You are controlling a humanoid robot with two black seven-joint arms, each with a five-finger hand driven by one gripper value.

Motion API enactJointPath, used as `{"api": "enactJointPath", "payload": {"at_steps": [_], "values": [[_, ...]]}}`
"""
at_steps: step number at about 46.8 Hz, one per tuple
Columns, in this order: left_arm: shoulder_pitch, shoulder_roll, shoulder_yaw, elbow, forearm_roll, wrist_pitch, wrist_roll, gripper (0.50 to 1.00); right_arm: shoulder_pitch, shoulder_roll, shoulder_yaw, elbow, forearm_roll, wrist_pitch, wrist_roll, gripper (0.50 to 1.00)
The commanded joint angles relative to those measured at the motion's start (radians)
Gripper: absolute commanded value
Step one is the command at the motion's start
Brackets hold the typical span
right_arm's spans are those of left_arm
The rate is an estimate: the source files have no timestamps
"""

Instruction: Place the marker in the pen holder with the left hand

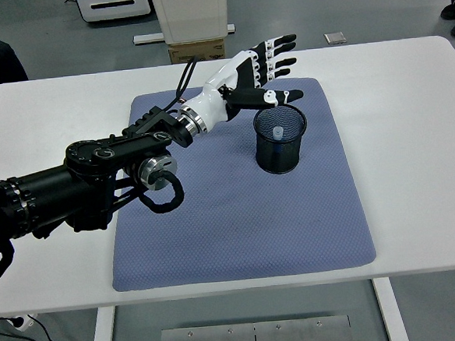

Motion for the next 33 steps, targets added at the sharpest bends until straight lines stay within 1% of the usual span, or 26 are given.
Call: {"api": "enactJointPath", "payload": {"at_steps": [1,7,17,24,30,33], "values": [[0.000,0.045,-0.065,0.000,0.006,-0.002,0.000,1.000,0.000,0.000,0.000,0.000,0.000,0.000,0.000,1.000],[0.014,0.079,-0.142,0.003,0.016,0.001,0.001,1.000,0.000,0.000,0.000,0.000,0.000,0.000,0.000,1.000],[0.057,0.174,-0.175,0.029,0.009,0.003,-0.003,1.000,0.000,0.000,0.000,0.000,0.000,0.000,0.000,1.000],[0.143,0.222,-0.246,0.037,0.009,0.004,-0.003,1.000,0.000,0.000,0.000,0.000,0.000,0.000,0.000,1.000],[0.215,0.281,-0.320,0.052,0.006,0.024,0.000,1.000,0.000,0.000,0.000,0.000,0.000,0.000,0.000,1.000],[0.256,0.315,-0.338,0.058,0.006,0.047,-0.002,1.000,0.000,0.000,0.000,0.000,0.000,0.000,0.000,1.000]]}}
